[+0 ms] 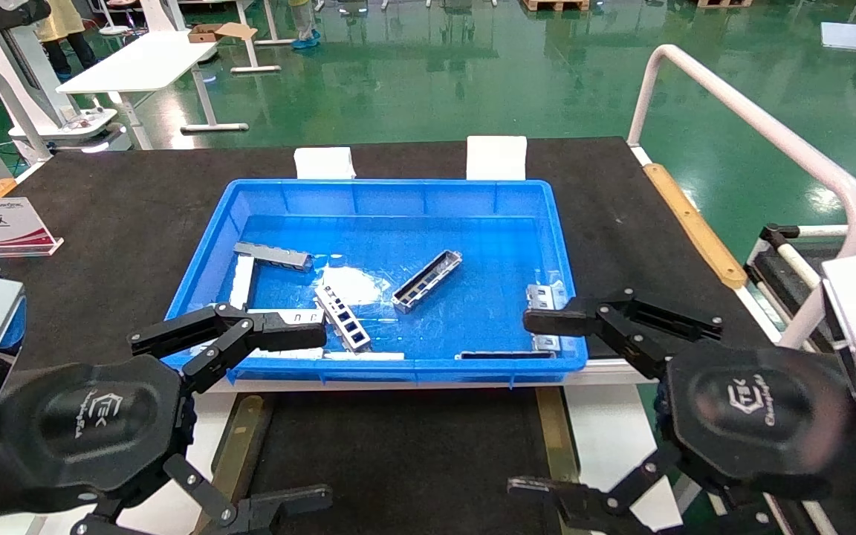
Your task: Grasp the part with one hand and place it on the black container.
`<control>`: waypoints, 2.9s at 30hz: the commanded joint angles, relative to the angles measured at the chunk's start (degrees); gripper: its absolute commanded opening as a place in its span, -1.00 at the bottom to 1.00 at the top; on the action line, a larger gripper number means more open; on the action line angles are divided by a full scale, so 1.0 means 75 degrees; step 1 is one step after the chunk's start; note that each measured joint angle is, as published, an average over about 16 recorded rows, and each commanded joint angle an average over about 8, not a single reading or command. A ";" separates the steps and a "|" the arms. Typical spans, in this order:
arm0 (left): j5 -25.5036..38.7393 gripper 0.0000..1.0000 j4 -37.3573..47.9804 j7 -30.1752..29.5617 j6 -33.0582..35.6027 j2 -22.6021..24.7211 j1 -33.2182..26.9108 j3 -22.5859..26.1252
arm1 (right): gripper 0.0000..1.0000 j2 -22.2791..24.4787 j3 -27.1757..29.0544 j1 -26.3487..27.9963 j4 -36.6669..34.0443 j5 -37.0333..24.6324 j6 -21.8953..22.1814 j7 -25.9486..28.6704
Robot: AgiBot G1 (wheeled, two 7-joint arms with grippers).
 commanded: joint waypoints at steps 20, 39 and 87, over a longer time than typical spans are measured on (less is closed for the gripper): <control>-0.0001 1.00 -0.0002 0.0001 -0.0004 -0.0001 0.0001 -0.0002 | 1.00 -0.0011 0.0024 -0.0005 -0.0002 -0.0019 -0.0014 0.0010; -0.0001 1.00 -0.0001 0.0001 -0.0005 -0.0001 0.0002 -0.0003 | 1.00 -0.0009 0.0021 -0.0003 -0.0004 -0.0023 -0.0015 0.0008; 0.2075 1.00 0.0765 0.0161 -0.1159 0.1320 -0.1195 0.0884 | 1.00 -0.0005 0.0005 0.0004 -0.0012 -0.0010 -0.0007 0.0000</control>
